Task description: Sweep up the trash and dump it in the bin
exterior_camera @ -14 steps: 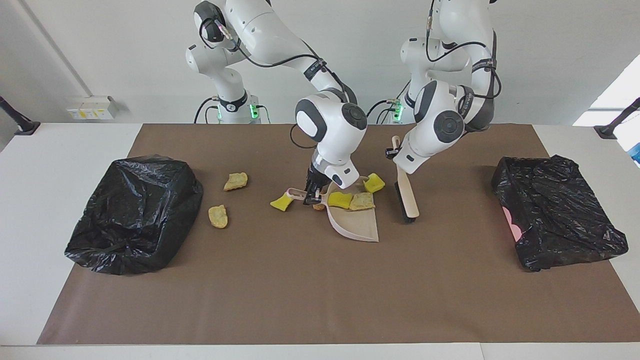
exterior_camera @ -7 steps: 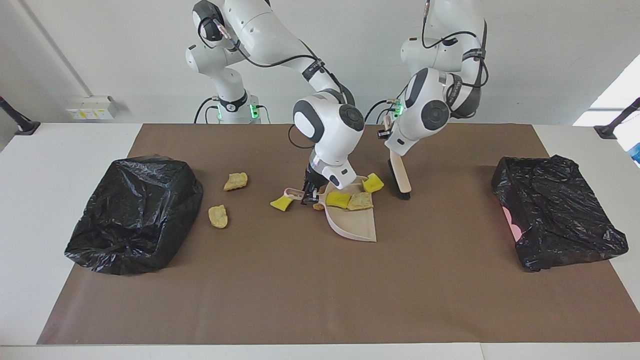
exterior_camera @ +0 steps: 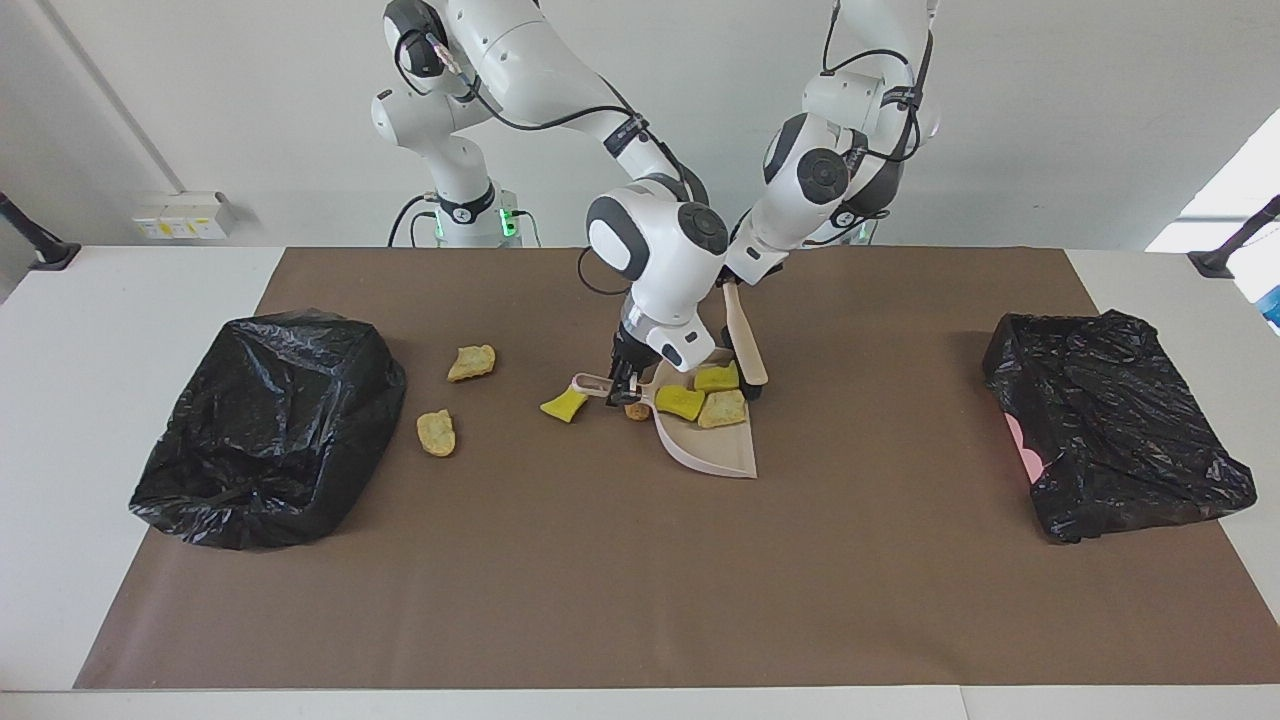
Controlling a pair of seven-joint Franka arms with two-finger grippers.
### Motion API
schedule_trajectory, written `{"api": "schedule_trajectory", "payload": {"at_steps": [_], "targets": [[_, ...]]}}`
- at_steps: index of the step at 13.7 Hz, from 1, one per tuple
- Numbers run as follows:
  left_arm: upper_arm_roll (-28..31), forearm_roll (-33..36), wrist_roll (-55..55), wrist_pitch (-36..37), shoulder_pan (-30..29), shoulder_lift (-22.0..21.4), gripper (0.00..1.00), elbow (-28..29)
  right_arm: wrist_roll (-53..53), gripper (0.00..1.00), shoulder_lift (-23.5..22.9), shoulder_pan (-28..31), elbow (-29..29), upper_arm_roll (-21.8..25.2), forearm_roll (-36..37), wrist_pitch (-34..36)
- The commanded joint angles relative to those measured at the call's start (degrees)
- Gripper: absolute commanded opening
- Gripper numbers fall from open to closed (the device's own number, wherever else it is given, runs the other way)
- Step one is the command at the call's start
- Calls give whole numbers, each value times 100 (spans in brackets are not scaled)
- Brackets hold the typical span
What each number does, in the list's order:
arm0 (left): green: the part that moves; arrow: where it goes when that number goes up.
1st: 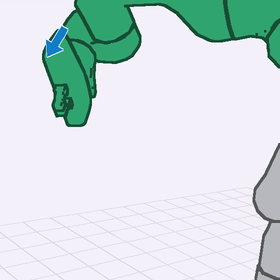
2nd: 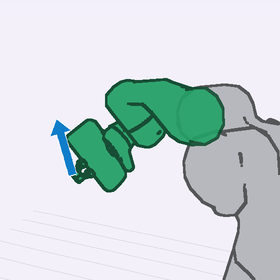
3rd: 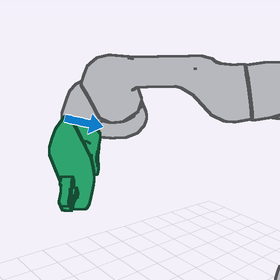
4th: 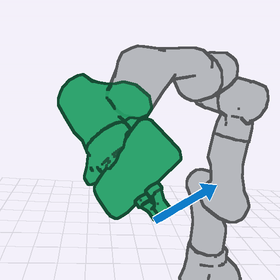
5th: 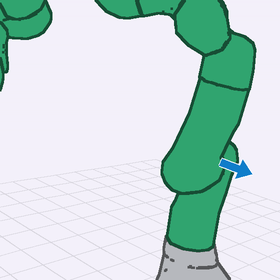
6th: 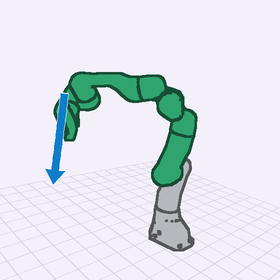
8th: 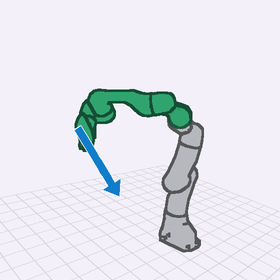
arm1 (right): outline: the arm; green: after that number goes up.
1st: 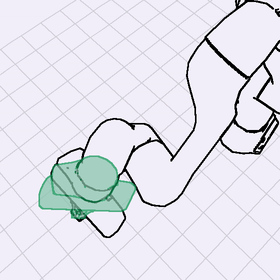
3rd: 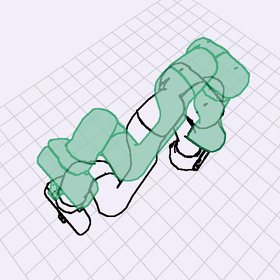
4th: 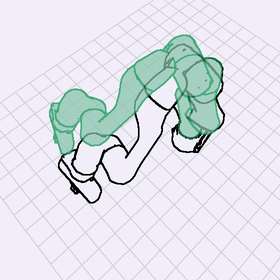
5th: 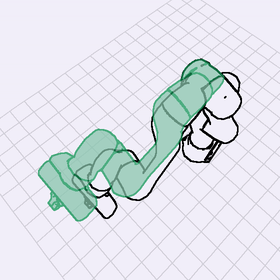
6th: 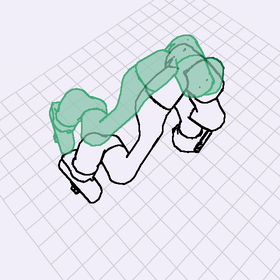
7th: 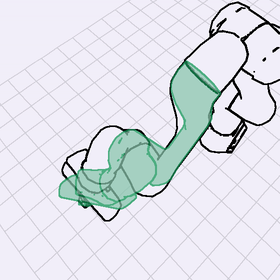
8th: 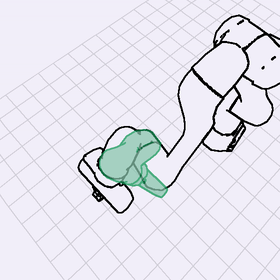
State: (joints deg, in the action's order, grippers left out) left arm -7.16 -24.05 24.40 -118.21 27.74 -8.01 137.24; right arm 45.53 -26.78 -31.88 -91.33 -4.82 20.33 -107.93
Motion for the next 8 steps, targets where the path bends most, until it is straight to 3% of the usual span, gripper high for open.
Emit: {"api": "schedule_trajectory", "payload": {"at_steps": [1, 5, 8], "targets": [[109, -118, -251, -2, -40, 45, 0, -57, -62, 0, 103, 138, -123, -72, -108, -114], [127, -13, -208, 700, -558, -16, 0, -381, -9, 0, 155, 182, 123, -72, -134, 8], [127, 330, -208, 1456, -936, -60, 0, -1048, 43, 0, 339, 366, 124, -72, -266, 17]]}}
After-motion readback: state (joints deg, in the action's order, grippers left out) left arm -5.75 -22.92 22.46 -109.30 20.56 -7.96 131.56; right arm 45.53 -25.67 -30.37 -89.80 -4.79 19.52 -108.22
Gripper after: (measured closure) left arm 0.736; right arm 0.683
